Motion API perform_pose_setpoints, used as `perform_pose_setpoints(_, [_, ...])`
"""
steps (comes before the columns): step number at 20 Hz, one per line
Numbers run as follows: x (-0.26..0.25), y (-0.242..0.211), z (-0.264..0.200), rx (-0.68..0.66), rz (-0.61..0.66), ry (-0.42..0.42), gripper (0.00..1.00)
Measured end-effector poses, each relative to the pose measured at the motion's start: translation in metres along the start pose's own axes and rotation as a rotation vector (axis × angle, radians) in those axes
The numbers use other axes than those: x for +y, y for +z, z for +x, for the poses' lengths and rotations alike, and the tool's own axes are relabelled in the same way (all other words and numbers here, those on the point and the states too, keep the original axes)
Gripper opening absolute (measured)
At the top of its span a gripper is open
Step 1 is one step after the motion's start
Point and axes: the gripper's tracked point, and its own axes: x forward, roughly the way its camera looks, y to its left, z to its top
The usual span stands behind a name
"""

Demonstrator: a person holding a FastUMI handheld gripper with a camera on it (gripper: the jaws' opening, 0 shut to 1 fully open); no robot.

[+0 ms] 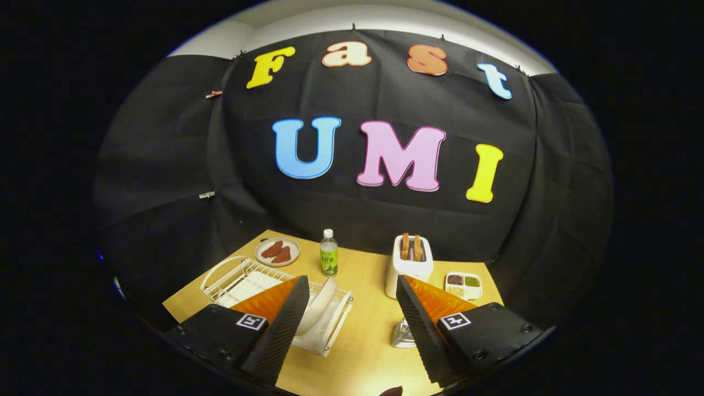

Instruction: Take the plate from the dish rack, then take the spoon from the basket and place it into the plate.

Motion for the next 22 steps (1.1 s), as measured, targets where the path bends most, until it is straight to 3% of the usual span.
perform_pose_setpoints(3, [0.023,-0.036,0.045,0.128,0.011,-0.027,0.98])
perform_pose_setpoints(6, [0.025,-0.076,0.09,0.238,0.033,-0.112,0.98])
perform_pose_setpoints(11, [0.03,-0.137,0.135,0.4,0.14,-0.183,0.93])
perform_pose_setpoints(14, [0.039,-0.16,0.148,0.456,0.21,-0.195,0.73])
perform_pose_setpoints(16, [0.037,-0.165,0.153,0.465,0.204,-0.222,0.48])
perform_pose_setpoints(17, [0.035,-0.162,0.152,0.457,0.203,-0.241,0.4])
perform_pose_setpoints(22, [0.022,-0.125,0.154,0.367,0.104,-0.343,0.27])
